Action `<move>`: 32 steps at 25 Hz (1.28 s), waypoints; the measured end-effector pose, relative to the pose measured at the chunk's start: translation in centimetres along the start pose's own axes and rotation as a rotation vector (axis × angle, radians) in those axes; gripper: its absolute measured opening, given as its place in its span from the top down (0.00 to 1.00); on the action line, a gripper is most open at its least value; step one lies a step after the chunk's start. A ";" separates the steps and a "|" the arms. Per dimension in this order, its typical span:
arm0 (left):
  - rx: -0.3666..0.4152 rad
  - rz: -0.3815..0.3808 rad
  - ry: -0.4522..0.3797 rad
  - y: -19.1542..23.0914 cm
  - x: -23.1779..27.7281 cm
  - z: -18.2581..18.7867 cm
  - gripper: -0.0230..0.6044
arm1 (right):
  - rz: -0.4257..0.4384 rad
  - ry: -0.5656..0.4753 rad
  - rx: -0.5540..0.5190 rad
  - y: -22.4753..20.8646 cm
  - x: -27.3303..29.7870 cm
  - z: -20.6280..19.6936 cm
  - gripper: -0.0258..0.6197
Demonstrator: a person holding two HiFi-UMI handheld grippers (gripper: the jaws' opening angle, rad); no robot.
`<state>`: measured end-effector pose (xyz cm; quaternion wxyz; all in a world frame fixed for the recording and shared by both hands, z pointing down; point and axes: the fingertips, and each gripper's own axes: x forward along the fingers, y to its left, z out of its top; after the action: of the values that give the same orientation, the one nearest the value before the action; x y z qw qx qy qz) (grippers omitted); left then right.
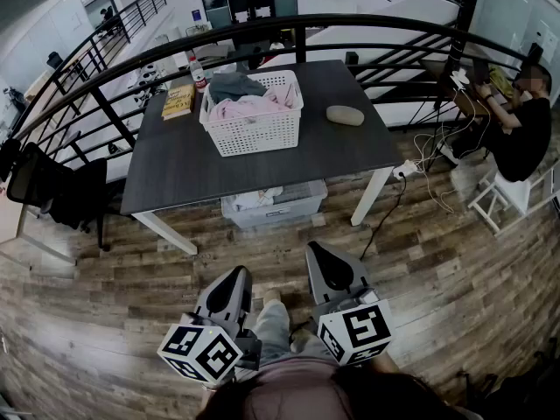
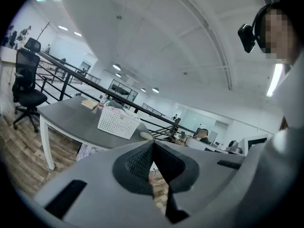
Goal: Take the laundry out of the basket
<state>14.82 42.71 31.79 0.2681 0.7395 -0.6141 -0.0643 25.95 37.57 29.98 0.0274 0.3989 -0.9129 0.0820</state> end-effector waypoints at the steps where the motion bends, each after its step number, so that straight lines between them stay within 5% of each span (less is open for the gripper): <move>1: 0.001 0.001 0.001 0.4 0.4 0.2 0.96 | -0.003 0.003 0.002 -0.1 0.6 0.0 0.94; 32: -0.003 -0.091 -0.012 14.9 14.7 13.0 0.96 | -0.032 -0.019 0.030 -2.8 22.5 5.2 0.94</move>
<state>-0.18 23.21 31.29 0.2626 0.7658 -0.5813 -0.0818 12.75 18.50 27.77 0.0141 0.4146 -0.9053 0.0915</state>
